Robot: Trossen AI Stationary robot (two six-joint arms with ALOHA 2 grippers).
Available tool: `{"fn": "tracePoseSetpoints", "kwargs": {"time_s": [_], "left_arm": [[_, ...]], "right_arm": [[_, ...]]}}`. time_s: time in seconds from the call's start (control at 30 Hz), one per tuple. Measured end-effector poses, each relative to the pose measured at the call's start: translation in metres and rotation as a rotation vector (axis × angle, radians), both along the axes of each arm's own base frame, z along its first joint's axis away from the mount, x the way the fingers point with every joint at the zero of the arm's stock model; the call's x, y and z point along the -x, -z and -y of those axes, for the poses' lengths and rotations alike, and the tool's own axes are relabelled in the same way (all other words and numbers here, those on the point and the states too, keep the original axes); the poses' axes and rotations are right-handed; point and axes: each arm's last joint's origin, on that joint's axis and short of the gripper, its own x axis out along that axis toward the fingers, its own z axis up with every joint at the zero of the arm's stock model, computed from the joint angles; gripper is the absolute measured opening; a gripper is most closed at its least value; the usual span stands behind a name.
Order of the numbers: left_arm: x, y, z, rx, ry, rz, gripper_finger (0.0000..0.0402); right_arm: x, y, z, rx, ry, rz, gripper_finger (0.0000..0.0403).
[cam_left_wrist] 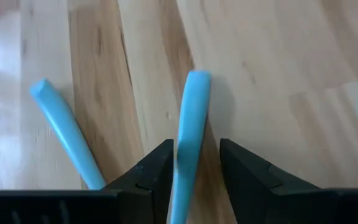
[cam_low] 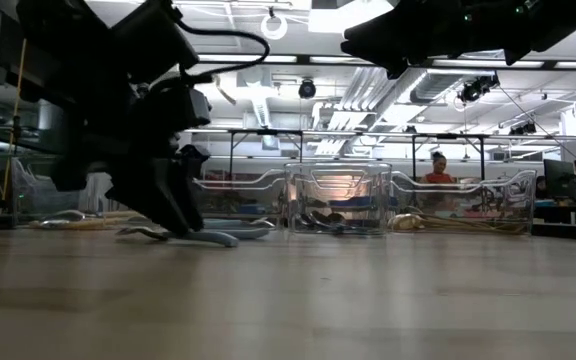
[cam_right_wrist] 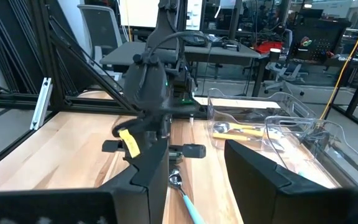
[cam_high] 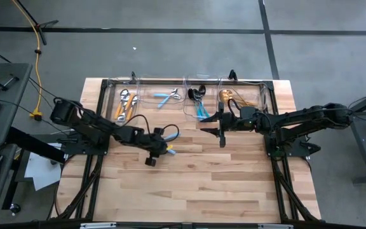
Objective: Sort silverware by color (type)
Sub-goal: Put the blue spoon into the left transparent bin
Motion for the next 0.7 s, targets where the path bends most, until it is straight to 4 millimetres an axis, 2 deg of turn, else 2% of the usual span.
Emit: {"fn": "tracePoseSetpoints", "kwargs": {"time_s": [0.37,0.47,0.6,0.7], "left_arm": [[-0.003,0.018,-0.007,0.013,-0.034,-0.072,0.0115],[-0.002,0.018,-0.006,0.029,-0.023,-0.080,0.0088],[-0.001,0.018,-0.006,0.034,-0.018,-0.085,0.0028],[-0.001,0.018,-0.006,0.038,-0.023,-0.086,0.0022]], "right_arm": [[0.000,0.000,0.000,0.000,0.000,0.000,0.0142],[0.000,0.000,0.000,0.000,0.000,0.000,0.0142],[0.000,0.000,0.000,0.000,0.000,0.000,0.0142],[0.000,0.000,0.000,0.000,0.000,0.000,0.0142]]}}
